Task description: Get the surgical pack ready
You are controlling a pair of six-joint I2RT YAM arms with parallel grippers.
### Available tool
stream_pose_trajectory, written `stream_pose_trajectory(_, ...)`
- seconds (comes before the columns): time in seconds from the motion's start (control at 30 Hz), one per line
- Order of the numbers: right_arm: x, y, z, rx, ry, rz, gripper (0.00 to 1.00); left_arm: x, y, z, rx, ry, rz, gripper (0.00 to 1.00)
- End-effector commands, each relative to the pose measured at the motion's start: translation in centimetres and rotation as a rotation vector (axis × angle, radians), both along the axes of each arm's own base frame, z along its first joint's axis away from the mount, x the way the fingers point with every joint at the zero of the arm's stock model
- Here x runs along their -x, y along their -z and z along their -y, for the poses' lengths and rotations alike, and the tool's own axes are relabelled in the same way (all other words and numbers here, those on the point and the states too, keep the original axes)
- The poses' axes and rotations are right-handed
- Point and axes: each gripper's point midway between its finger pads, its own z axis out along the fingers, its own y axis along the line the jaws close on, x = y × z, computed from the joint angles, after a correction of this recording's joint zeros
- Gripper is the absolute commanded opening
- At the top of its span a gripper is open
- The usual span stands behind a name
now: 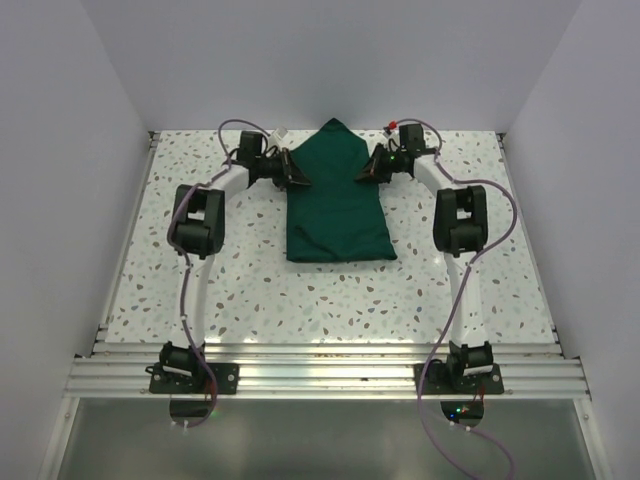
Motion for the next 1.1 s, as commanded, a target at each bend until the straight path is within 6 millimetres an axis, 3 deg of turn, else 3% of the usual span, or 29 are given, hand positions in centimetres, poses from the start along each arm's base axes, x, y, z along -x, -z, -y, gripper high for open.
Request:
stream_pose_trajectory(0.0, -0.2, -0.4, 0.0, -0.031, -0.012, -0.015, 0.00, -1.0, 0.3, -0.6, 0.014, -0.020, -0.025, 0.08)
stream_pose_trajectory(0.3, 3.1, 3.1, 0.6, 0.021, -0.009, -0.166, 0.00, 2.9, 5.5, -2.5, -0.057, -0.062, -0.275, 0.04)
stream_pose_trajectory(0.53, 8.1, 4.5, -0.2, 0.058, -0.069, -0.246, 0.00, 5.6, 6.5, -3.7, -0.116, -0.044, -0.342, 0.04)
stream_pose_trajectory(0.57, 8.6, 3.6, -0.6, 0.052, -0.075, -0.237, 0.00, 5.9, 6.3, -3.8, -0.123, -0.037, -0.336, 0.04)
stream_pose_trajectory(0.67, 11.1, 4.2, -1.0, 0.061, -0.092, -0.274, 0.00, 7.5, 6.3, -4.2, -0.142, -0.030, -0.351, 0.04)
stream_pose_trajectory(0.7, 11.4, 3.2, -1.1, 0.057, -0.095, -0.258, 0.00, 8.7, 7.0, -4.4, -0.152, -0.028, -0.376, 0.04)
stream_pose_trajectory(0.77, 13.3, 3.7, -1.3, 0.051, -0.100, -0.290, 0.00, 10.3, 7.2, -4.6, -0.158, -0.015, -0.392, 0.04)
stream_pose_trajectory(0.8, 13.7, 2.4, -1.5, 0.045, -0.102, -0.273, 0.00, 10.8, 7.3, -4.8, -0.164, -0.010, -0.395, 0.03)
stream_pose_trajectory(0.87, 15.7, 2.9, -1.6, 0.038, -0.090, -0.308, 0.00, 12.1, 7.3, -5.0, -0.174, 0.003, -0.401, 0.04)
stream_pose_trajectory(0.9, 17.2, 2.9, -1.5, 0.031, -0.087, -0.327, 0.00, 12.5, 7.3, -5.1, -0.174, 0.009, -0.400, 0.04)
stream_pose_trajectory(1.0, 18.8, 2.8, -1.9, 0.014, -0.078, -0.338, 0.00, 13.3, 7.0, -5.3, -0.180, 0.025, -0.392, 0.04)
stream_pose_trajectory(1.07, 19.0, 2.0, -1.9, 0.012, -0.083, -0.318, 0.00, 13.4, 6.1, -5.2, -0.178, 0.038, -0.366, 0.04)
